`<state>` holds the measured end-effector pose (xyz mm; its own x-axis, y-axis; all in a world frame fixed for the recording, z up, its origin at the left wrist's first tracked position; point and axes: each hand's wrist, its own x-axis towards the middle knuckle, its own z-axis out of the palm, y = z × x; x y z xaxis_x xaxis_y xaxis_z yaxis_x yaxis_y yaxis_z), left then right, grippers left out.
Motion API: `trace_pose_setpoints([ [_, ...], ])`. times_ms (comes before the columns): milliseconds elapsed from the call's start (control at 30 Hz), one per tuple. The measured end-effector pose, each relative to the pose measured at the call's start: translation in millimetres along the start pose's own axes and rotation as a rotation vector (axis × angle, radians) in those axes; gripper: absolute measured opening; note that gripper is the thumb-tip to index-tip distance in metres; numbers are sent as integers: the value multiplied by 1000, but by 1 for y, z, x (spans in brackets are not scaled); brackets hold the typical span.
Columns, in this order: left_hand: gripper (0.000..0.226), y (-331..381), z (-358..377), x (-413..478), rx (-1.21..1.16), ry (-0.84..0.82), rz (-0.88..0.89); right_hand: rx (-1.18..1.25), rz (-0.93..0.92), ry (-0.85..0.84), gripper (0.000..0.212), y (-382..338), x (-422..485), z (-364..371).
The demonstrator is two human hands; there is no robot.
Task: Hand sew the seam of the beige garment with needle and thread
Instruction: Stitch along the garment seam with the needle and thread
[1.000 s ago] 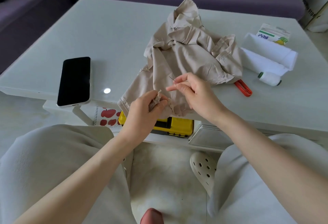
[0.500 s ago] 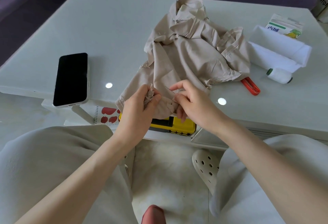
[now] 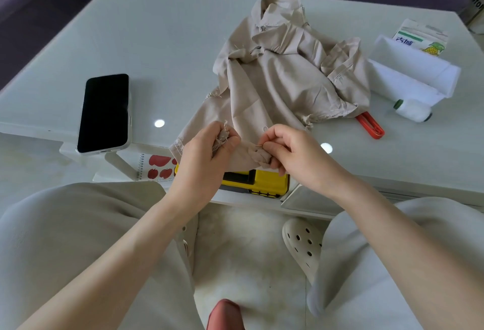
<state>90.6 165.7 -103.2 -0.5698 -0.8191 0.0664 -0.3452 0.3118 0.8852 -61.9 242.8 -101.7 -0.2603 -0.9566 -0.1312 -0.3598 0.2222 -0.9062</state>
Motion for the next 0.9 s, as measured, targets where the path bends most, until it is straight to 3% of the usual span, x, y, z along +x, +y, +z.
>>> trace_pose_setpoints([
  [900, 18, 2, 2, 4, -46, -11, -24, 18, 2, -61, 21, -2, -4, 1],
])
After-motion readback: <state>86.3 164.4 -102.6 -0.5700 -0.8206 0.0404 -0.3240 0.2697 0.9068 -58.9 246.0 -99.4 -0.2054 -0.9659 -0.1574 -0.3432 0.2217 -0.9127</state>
